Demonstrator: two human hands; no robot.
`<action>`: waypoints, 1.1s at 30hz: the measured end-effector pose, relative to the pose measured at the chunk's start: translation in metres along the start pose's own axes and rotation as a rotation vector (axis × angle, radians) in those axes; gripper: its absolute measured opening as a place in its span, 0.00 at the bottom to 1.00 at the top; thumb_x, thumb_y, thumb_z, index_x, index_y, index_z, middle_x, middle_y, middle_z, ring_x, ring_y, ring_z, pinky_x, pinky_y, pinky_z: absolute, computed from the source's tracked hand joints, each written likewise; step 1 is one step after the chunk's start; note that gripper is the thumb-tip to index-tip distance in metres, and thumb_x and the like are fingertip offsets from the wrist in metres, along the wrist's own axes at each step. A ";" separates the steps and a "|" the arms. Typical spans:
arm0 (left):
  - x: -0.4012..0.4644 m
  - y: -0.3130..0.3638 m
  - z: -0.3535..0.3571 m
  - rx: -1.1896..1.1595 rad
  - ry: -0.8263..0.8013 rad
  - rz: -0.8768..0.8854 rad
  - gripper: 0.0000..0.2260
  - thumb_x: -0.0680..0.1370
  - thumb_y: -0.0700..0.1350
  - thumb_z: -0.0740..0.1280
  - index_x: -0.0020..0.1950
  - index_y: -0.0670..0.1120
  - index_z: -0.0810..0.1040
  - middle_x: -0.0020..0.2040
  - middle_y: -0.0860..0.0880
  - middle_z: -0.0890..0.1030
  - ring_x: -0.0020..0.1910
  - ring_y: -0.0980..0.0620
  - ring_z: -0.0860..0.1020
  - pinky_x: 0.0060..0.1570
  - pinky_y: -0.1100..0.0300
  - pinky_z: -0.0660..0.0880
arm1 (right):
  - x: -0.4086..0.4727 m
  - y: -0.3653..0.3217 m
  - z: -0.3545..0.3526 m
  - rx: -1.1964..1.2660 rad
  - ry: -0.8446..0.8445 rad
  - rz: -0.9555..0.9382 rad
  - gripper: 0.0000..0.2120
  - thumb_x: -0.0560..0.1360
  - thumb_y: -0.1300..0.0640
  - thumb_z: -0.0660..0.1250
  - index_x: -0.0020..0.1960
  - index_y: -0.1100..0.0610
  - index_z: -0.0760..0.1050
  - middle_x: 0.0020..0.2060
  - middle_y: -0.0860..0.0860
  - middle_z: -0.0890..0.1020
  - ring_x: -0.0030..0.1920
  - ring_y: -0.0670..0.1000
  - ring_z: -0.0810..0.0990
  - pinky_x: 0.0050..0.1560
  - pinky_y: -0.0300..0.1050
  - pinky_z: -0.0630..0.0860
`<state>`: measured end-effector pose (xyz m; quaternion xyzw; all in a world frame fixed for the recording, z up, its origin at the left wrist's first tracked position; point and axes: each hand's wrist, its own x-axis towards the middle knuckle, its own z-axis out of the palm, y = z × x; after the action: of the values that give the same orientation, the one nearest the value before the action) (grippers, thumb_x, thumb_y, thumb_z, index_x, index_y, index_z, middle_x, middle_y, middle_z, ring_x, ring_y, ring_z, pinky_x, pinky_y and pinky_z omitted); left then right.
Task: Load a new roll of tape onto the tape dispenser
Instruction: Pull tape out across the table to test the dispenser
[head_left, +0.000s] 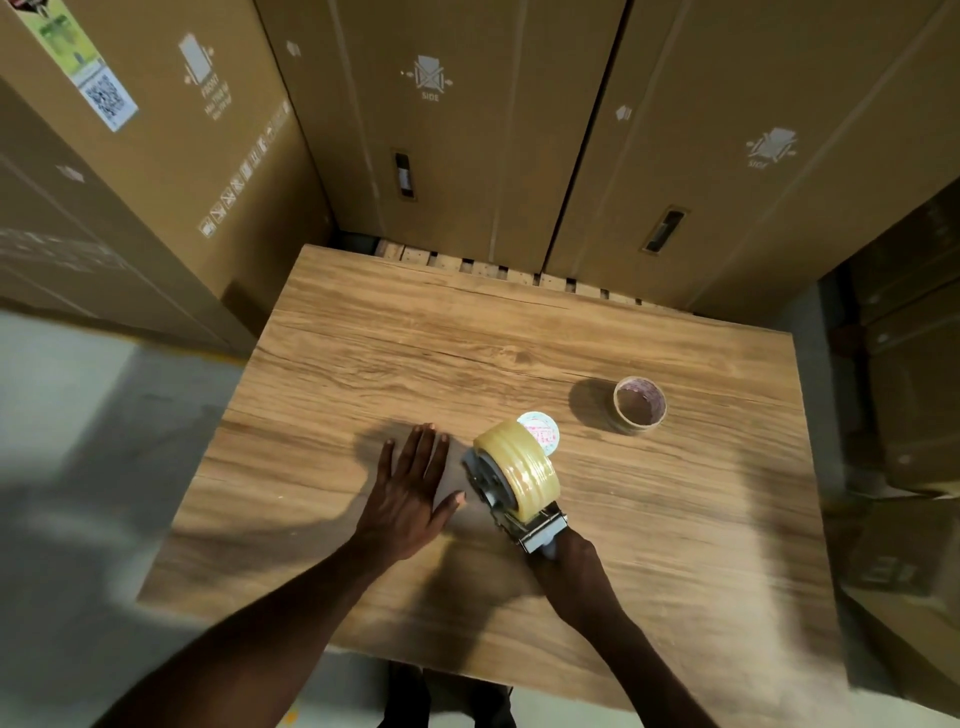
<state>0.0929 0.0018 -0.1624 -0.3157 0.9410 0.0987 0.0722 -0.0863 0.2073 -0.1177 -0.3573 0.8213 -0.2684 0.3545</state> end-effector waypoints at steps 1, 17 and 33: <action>0.000 0.000 0.001 -0.007 0.007 0.002 0.37 0.83 0.65 0.51 0.83 0.43 0.49 0.84 0.41 0.50 0.83 0.42 0.47 0.78 0.36 0.51 | -0.003 0.000 -0.002 -0.012 -0.006 -0.009 0.05 0.74 0.64 0.71 0.47 0.56 0.81 0.40 0.43 0.83 0.41 0.40 0.81 0.38 0.25 0.70; -0.001 0.002 0.005 -0.001 0.064 -0.001 0.36 0.83 0.65 0.51 0.83 0.44 0.51 0.84 0.42 0.51 0.83 0.43 0.47 0.77 0.36 0.52 | 0.003 -0.004 -0.003 0.020 0.076 -0.028 0.08 0.74 0.58 0.72 0.53 0.56 0.82 0.46 0.49 0.88 0.46 0.50 0.85 0.44 0.50 0.81; 0.002 0.002 0.001 -0.008 -0.010 -0.035 0.36 0.82 0.67 0.45 0.83 0.45 0.50 0.84 0.43 0.49 0.83 0.44 0.48 0.79 0.37 0.49 | 0.038 -0.075 -0.027 0.308 0.154 -0.027 0.05 0.74 0.53 0.71 0.42 0.52 0.79 0.34 0.52 0.84 0.36 0.55 0.83 0.37 0.59 0.81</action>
<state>0.0899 0.0023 -0.1639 -0.3321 0.9344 0.1028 0.0775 -0.0962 0.1375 -0.0638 -0.2883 0.7904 -0.4225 0.3372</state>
